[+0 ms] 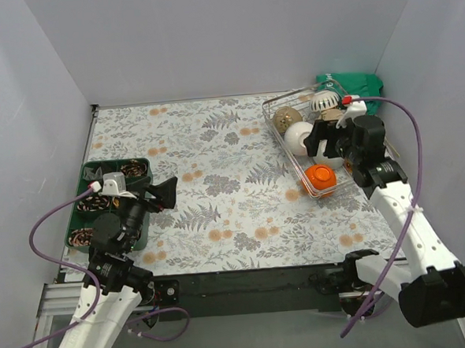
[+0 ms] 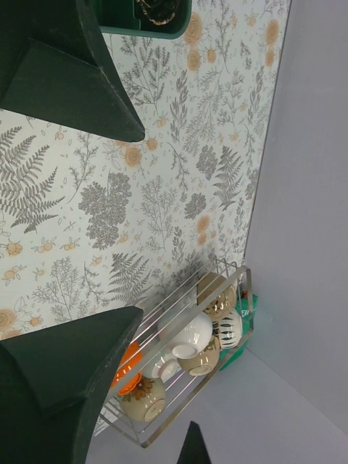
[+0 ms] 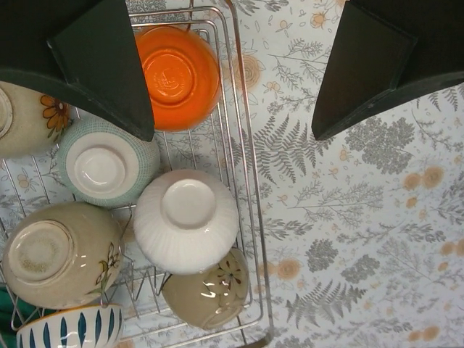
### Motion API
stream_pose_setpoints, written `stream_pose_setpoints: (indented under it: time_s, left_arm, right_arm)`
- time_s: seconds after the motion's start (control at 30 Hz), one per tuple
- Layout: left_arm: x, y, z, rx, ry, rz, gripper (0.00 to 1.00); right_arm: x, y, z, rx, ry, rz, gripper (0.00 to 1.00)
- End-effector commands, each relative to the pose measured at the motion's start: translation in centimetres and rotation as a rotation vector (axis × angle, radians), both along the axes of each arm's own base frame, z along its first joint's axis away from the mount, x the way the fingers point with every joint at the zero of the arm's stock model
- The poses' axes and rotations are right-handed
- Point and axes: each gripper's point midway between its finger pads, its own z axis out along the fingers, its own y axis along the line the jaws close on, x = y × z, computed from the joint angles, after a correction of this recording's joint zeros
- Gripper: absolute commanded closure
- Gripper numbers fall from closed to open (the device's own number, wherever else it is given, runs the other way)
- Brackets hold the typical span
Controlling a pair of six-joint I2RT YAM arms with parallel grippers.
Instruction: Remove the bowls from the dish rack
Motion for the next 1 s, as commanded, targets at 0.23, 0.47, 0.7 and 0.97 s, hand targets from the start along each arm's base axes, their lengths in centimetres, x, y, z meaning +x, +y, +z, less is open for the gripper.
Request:
stream_pose_setpoints:
  time_s: [0.23,0.47,0.7,0.97]
  left_arm:
    - [-0.5,0.3,0.3,0.042,0.007,0.013,0.02]
    - [-0.4,0.2,0.0,0.048,0.016,0.01,0.02]
    - [-0.1,0.2,-0.6,0.062,0.046,0.015,0.02]
    - [-0.1,0.1,-0.7,0.063,0.047,0.014,0.02]
  right_arm:
    - [6.9,0.5,-0.8,-0.191,0.098,-0.059,0.01]
    - [8.7,2.3,-3.3,-0.301,0.145,-0.149,0.01]
    - [10.1,2.2,-4.5,-0.323,0.159,-0.334,0.02]
    - [11.3,3.4,-5.4,-0.355,0.181,-0.384,0.01]
